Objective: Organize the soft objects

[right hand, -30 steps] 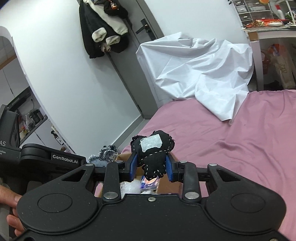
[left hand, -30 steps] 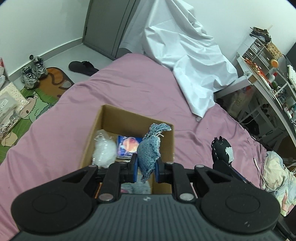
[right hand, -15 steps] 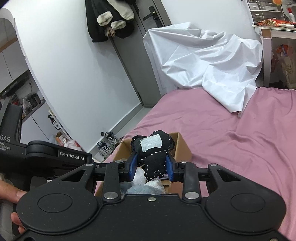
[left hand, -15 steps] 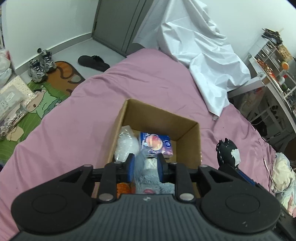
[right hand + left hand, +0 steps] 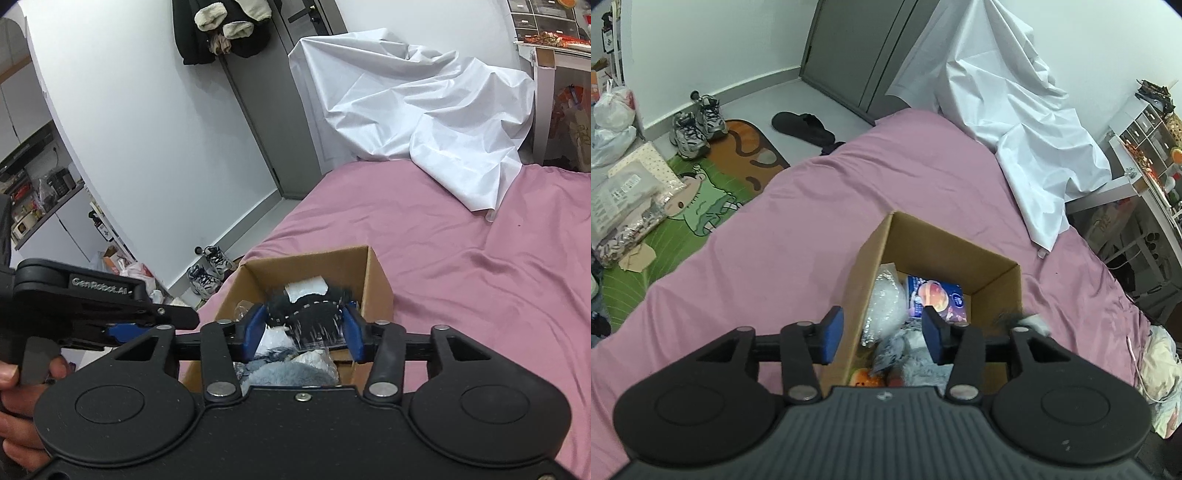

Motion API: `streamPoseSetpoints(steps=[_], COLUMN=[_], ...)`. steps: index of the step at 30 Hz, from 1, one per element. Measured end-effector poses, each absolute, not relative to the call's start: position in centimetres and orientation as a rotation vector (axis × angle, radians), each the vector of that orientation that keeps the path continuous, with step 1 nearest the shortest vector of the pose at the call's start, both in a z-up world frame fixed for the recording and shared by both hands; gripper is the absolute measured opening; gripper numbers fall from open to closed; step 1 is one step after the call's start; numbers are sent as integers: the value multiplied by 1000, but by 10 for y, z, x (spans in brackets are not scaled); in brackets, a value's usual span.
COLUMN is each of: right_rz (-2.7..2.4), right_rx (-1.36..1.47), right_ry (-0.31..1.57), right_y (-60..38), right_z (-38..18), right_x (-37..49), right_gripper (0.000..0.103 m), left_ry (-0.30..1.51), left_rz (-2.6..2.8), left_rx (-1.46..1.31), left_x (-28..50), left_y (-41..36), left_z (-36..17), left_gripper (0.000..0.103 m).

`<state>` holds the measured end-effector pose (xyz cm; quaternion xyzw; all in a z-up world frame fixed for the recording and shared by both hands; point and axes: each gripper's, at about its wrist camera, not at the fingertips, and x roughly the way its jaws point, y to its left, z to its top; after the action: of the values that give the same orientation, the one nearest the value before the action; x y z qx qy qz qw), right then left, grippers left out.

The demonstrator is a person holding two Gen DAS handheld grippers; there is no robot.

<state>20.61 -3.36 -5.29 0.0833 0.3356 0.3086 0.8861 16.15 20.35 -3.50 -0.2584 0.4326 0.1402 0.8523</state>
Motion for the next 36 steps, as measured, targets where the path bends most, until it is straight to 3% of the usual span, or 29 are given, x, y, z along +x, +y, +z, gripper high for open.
streamPoseSetpoints(steps=[3, 9, 15, 28, 36], right_rz=[628, 604, 587, 583, 579], right_rx=[208, 268, 324, 262, 236], right_ry=[685, 666, 638, 633, 652], right_y=[-39, -51, -69, -89, -103], right_z=[-51, -48, -43, -34, -33], right_x=[207, 205, 203, 191, 187], right_gripper=[57, 64, 73, 101, 103], left_ry=[904, 869, 842, 838, 818], left_rz=[307, 296, 280, 251, 226], left_rx=[-511, -463, -396, -372, -332], left_x=[159, 154, 146, 138, 132], left_y=[201, 190, 178, 154, 133], left_z=[-29, -17, -4, -5, 0], left_gripper=[55, 75, 85, 89, 95])
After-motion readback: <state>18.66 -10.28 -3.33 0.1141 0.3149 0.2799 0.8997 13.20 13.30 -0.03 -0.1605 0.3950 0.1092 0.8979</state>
